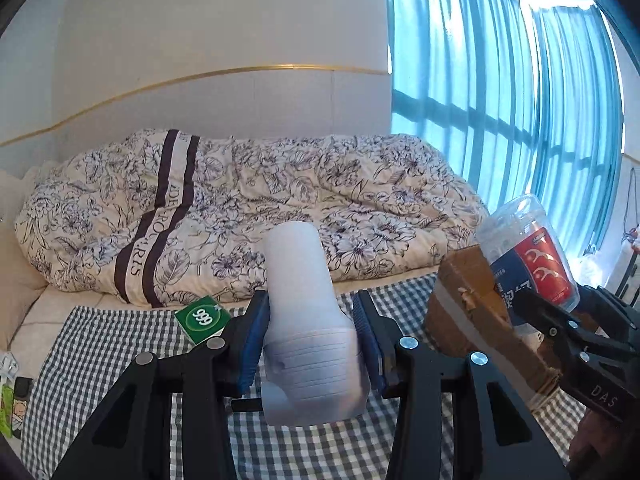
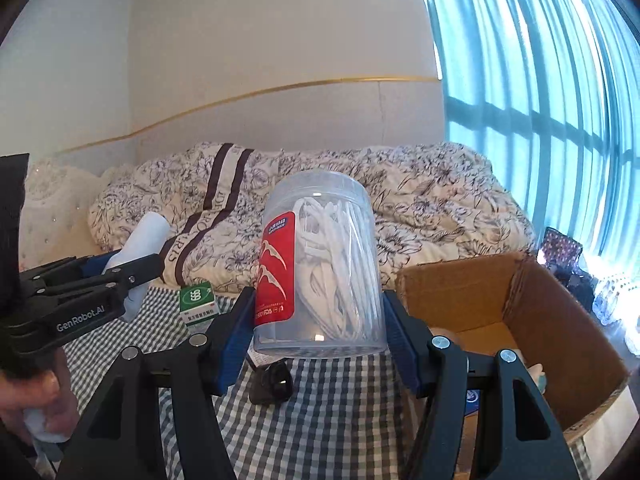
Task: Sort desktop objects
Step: 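Carry the white bottle and floss container with both tools over the box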
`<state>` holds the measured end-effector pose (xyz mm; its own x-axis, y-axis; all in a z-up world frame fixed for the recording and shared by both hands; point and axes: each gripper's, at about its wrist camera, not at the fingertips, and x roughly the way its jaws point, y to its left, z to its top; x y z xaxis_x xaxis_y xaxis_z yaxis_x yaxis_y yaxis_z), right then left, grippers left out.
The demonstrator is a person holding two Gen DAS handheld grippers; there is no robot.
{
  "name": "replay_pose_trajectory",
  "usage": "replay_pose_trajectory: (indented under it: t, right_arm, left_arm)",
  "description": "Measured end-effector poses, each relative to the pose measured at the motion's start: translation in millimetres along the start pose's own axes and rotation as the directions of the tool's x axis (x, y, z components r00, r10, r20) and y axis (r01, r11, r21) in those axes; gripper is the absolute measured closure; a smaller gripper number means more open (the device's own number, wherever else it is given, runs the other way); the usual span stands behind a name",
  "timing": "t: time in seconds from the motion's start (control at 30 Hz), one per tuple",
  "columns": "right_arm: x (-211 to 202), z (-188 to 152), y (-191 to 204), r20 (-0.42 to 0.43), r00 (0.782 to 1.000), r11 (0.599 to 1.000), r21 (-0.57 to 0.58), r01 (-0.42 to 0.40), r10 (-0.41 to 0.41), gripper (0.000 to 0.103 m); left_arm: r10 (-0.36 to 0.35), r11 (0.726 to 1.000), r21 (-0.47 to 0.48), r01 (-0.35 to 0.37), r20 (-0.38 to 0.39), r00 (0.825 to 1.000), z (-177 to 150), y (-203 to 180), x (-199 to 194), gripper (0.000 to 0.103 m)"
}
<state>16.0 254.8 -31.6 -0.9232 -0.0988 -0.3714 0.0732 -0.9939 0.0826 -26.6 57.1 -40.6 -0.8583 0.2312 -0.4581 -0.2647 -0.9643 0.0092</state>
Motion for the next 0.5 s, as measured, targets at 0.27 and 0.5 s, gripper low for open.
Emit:
replay_pose_trajectory:
  t: [0.27,0.5]
  right_arm:
    - [-26.5,4.4,-22.4,0.041,0.997,0.998,0.006,0.068,-0.068,0.042]
    - [-51.3,4.1,-50.3,0.063,0.988,0.989,0.038,0.141,-0.144,0.042]
  left_arm:
    - [-0.027,0.999,0.028,0.026,0.038,0.999,7.0,-28.3,-10.1,0.059]
    - [-0.094,0.994,0.057,0.090,0.058,0.994,8.8,-60.0,-9.3,0.059]
